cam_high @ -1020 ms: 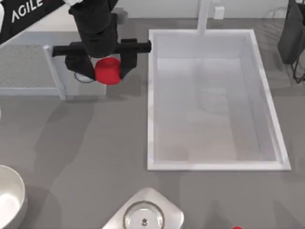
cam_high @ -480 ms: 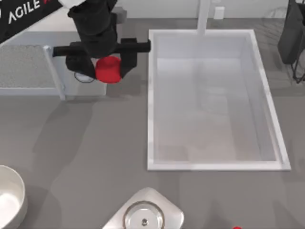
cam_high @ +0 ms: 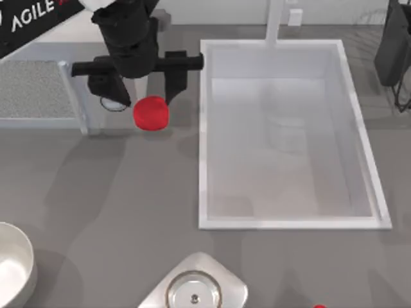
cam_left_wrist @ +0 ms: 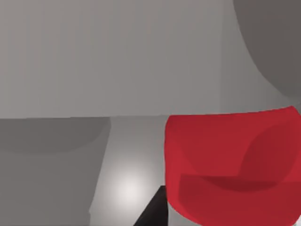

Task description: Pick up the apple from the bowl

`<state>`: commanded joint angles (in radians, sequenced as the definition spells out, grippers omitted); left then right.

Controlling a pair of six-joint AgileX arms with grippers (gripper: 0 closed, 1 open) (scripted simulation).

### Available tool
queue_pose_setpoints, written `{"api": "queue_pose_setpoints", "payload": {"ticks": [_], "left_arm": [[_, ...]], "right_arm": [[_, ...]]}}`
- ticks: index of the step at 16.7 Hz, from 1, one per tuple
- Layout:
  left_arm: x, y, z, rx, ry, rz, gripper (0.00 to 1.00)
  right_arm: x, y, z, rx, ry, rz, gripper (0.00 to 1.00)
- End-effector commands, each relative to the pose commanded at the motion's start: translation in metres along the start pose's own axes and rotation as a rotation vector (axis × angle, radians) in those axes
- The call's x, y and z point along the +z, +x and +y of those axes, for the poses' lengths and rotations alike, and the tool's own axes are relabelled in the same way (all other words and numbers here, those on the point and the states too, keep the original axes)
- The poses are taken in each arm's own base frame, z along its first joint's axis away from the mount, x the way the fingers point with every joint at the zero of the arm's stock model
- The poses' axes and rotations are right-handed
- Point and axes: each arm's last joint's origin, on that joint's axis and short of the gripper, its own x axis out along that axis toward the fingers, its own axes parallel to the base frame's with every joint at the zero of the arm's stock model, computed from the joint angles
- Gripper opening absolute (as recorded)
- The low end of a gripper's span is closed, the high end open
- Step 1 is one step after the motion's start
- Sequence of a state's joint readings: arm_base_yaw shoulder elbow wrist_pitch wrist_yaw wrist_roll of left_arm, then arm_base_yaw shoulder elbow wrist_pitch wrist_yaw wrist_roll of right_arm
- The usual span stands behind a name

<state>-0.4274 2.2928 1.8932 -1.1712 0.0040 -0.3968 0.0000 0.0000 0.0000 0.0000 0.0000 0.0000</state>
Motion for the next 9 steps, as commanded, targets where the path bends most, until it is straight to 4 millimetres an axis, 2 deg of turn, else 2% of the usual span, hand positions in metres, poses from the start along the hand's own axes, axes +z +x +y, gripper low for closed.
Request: {"api": "queue_pose_setpoints", "payload": {"ticks": [3, 9], "left_arm": [[0.0, 0.0, 0.0, 0.0, 0.0, 0.0, 0.98], [0.0, 0.0, 0.0, 0.0, 0.0, 0.0, 1.0]], "right_arm": [[0.0, 0.0, 0.0, 0.0, 0.0, 0.0, 1.0], [0.0, 0.0, 0.0, 0.0, 0.0, 0.0, 1.0]]}}
